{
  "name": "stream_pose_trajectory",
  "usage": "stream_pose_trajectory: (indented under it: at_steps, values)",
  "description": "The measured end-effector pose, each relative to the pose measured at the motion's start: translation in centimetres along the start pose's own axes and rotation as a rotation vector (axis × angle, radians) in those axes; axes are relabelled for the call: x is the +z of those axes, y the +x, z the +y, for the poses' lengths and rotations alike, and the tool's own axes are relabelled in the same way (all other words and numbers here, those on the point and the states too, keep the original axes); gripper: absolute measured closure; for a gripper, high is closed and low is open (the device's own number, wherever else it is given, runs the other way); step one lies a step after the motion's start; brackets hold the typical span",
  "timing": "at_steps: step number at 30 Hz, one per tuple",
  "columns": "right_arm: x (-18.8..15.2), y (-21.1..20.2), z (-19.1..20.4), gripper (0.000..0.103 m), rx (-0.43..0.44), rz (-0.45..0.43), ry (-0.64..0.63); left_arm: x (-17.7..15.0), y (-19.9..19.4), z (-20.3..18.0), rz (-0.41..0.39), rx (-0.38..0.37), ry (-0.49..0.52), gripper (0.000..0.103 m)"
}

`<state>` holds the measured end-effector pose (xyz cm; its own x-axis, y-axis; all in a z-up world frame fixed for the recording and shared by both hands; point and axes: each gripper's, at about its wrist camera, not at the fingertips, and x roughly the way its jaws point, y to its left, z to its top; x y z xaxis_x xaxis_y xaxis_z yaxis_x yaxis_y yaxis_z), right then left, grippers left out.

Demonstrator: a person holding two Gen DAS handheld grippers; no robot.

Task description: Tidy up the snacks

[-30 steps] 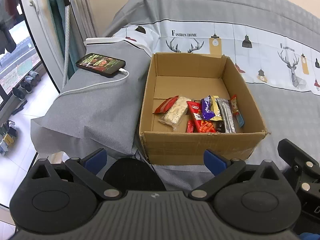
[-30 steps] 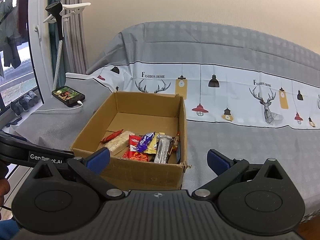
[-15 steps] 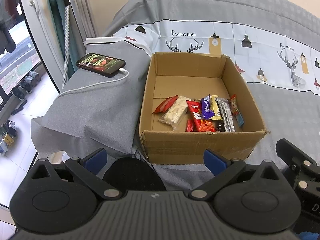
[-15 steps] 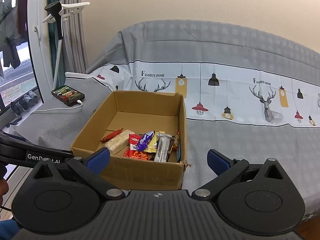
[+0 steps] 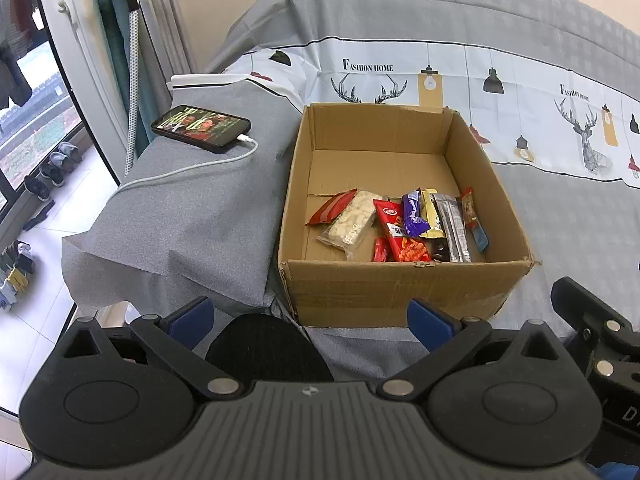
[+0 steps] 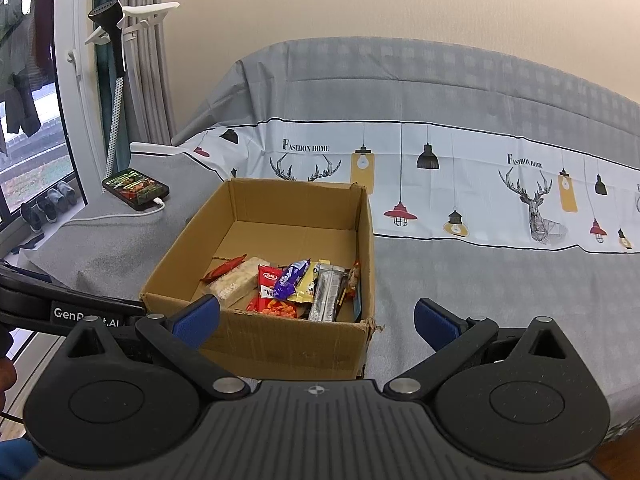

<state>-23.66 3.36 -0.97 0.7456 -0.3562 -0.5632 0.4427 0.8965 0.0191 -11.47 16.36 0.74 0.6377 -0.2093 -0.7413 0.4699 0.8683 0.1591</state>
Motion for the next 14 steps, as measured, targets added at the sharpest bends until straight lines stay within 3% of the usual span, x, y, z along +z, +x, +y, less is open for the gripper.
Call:
stream_pose_trajectory:
  at_steps: [14]
  values:
    - [-0.37, 0.68, -0.26, 0.001, 0.007, 0.012, 0.013, -0.18, 0.49, -0.37, 0.018, -0.002, 0.019, 0.0]
